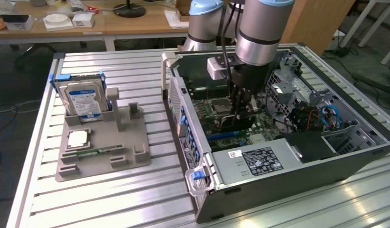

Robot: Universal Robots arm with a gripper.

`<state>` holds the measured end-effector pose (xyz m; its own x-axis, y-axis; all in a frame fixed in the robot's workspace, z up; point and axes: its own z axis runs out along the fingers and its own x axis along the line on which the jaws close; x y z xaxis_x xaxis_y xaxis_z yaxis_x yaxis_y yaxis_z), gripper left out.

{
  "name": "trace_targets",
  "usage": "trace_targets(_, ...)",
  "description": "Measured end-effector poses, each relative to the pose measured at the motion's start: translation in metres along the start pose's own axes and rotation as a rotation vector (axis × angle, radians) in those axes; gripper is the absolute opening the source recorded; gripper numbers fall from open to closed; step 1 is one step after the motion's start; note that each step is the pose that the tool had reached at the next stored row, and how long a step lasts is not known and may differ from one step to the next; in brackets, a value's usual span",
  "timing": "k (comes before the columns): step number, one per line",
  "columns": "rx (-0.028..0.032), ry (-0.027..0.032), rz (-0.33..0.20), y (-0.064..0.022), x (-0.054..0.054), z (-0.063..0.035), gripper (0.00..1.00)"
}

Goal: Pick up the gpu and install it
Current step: 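Insert the gpu into the slot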

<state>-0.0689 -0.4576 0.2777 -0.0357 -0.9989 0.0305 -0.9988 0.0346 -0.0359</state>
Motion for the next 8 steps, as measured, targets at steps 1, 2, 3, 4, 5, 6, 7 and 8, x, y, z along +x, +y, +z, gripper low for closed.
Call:
trace_targets(1,-0.0001,0.0000,0.000,-0.0006,0.0000,0.0000,0.25)
trace_targets(2,-0.0001,0.0001,0.000,-0.0008,0.0000,0.0000,0.25)
trace_targets(3,-0.0001,0.0001,0.000,-0.0008,0.0000,0.0000,0.25)
trace_targets(4,-0.0002,-0.0001,-0.001,-0.0008,0.0000,0.0000,0.25)
trace_targets(5,-0.0001,-0.0004,-0.002,-0.0008,0.0000,0.0000,0.25)
trace_targets(6,-0.0001,-0.0005,-0.004,-0.0009,0.0000,0.0001,0.25)
trace_targets(7,0.0000,-0.0007,-0.006,-0.0009,0.0000,0.0001,0.25)
trace_targets(8,0.0001,-0.0007,-0.008,-0.0010,0.0000,0.0001,0.25)
